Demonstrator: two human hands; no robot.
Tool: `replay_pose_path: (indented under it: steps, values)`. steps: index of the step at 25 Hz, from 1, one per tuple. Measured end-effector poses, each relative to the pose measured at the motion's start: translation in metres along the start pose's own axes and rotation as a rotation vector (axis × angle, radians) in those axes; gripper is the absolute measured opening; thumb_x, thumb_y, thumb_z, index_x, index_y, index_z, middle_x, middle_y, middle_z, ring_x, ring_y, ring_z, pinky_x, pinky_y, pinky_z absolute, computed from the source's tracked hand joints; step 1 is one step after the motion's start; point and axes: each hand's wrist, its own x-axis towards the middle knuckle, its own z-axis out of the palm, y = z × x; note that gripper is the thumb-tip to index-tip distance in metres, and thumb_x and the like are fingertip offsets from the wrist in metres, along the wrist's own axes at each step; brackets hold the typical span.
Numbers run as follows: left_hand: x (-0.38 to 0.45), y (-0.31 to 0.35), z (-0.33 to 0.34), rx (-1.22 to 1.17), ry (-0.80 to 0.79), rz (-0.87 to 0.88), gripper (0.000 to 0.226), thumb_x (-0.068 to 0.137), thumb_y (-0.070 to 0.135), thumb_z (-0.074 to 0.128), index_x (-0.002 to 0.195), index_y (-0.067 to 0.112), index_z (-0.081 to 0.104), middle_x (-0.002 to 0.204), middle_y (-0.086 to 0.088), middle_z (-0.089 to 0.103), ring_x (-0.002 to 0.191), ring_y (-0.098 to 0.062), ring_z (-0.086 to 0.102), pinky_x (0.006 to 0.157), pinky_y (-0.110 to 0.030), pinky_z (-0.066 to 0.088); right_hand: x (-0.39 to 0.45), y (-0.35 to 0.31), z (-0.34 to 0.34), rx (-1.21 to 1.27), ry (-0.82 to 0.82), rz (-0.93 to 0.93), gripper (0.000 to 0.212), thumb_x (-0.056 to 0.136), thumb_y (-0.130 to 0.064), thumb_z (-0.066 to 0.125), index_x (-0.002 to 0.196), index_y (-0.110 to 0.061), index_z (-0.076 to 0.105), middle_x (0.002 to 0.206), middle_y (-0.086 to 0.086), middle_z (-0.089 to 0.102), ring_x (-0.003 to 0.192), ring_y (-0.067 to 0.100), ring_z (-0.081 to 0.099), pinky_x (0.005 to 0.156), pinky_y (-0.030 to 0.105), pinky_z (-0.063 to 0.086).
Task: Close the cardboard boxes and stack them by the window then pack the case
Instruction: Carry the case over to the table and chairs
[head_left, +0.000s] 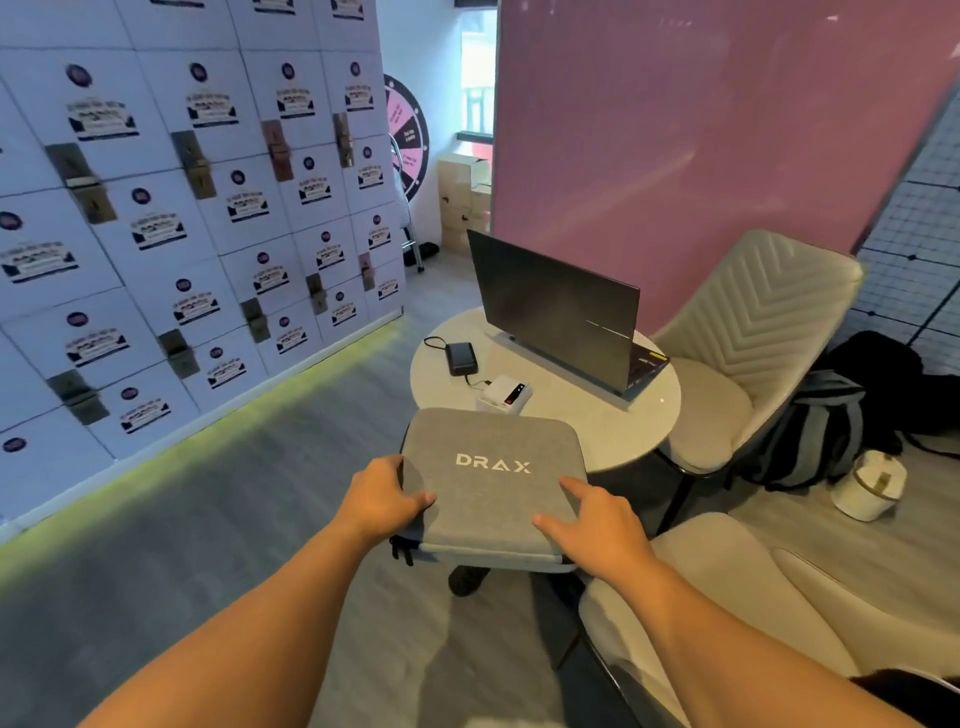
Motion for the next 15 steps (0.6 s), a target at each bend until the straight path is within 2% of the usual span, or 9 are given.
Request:
replay_pose_path:
  steps: [7, 11, 15]
  values:
    - [0.120, -0.018, -0.005, 0.036, -0.183, 0.012, 0.052, 0.084, 0.027, 0.079, 0.130, 0.013, 0.058, 0.118, -0.004, 0.067, 0.109, -0.025, 0.063, 0.095, -0.043, 0.054, 0.077, -0.023, 0.020, -0.007, 0.011, 0.116, 0.081, 0.080, -0.065, 0.066, 0.148, -0.028, 0.046, 0.134, -0.001, 0.063, 0.117, 0.022, 0.061, 0.093, 0.032, 0.051]
    - [0.180, -0.022, -0.010, 0.055, -0.278, 0.090, 0.051, 0.086, 0.023, 0.077, 0.132, 0.014, 0.056, 0.119, -0.005, 0.067, 0.109, -0.026, 0.063, 0.095, -0.042, 0.054, 0.099, -0.037, 0.034, 0.003, 0.035, 0.185, 0.078, 0.083, -0.063, 0.064, 0.149, -0.027, 0.045, 0.128, 0.003, 0.063, 0.114, 0.024, 0.060, 0.095, 0.036, 0.052]
    - [0.230, -0.024, -0.015, 0.060, -0.346, 0.169, 0.048, 0.085, 0.019, 0.076, 0.129, 0.014, 0.056, 0.118, -0.005, 0.067, 0.109, -0.026, 0.063, 0.092, -0.040, 0.054, 0.116, -0.058, 0.048, -0.003, 0.106, 0.299, 0.075, 0.084, -0.061, 0.064, 0.149, -0.030, 0.044, 0.119, 0.006, 0.054, 0.110, 0.028, 0.059, 0.092, 0.033, 0.050]
